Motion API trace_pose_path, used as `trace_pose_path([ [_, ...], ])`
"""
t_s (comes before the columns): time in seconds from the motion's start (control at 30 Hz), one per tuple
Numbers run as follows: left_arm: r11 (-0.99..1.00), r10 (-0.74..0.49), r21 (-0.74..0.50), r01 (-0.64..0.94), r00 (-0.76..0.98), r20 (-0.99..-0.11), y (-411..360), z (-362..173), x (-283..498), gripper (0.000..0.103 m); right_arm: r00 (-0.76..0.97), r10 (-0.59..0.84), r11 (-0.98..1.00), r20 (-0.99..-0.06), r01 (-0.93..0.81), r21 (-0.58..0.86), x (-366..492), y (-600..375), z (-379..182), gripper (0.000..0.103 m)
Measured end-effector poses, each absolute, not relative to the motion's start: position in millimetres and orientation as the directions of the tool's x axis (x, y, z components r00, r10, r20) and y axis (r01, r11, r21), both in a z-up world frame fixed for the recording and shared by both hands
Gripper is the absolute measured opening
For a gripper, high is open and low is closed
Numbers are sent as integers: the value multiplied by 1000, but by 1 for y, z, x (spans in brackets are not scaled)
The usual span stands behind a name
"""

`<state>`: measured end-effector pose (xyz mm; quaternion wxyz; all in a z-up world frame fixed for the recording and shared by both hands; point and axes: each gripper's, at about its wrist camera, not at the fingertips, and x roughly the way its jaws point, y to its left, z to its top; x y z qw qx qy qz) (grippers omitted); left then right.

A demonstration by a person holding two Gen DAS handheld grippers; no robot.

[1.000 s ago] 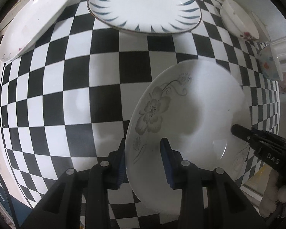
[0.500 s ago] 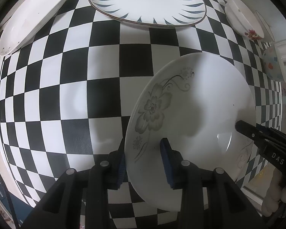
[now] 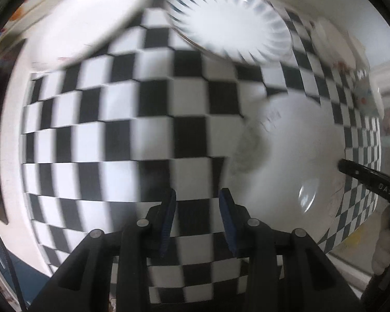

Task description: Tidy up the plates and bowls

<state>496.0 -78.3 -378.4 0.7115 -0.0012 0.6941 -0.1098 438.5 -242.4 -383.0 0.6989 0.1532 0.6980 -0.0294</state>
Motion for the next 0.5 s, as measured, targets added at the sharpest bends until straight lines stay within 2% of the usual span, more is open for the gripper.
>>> trace_pose_path([
  [0.1,983,-152,-143,119,74,-986,-46,-356,506,32,75,165,955,-983,236,178,447,-237,-355,34],
  [0.17,985,-163,-155,77,120,-979,-17,-339,518,32,118,180,954,-977,221,203,458,-227,-339,56],
  [0.23,984,-179,-174,47,153,-972,6,-326,531,32,173,230,946,-958,194,262,474,-211,-324,68],
  [0.27,982,-186,-184,28,177,-966,21,-320,541,36,204,260,940,-944,171,296,484,-199,-317,73],
  [0.3,981,-194,-194,16,190,-962,30,-317,547,40,236,290,933,-927,146,329,496,-187,-310,74],
  [0.5,964,-232,-254,-74,228,-946,97,-325,604,44,267,411,903,-872,13,430,572,-101,-302,74],
])
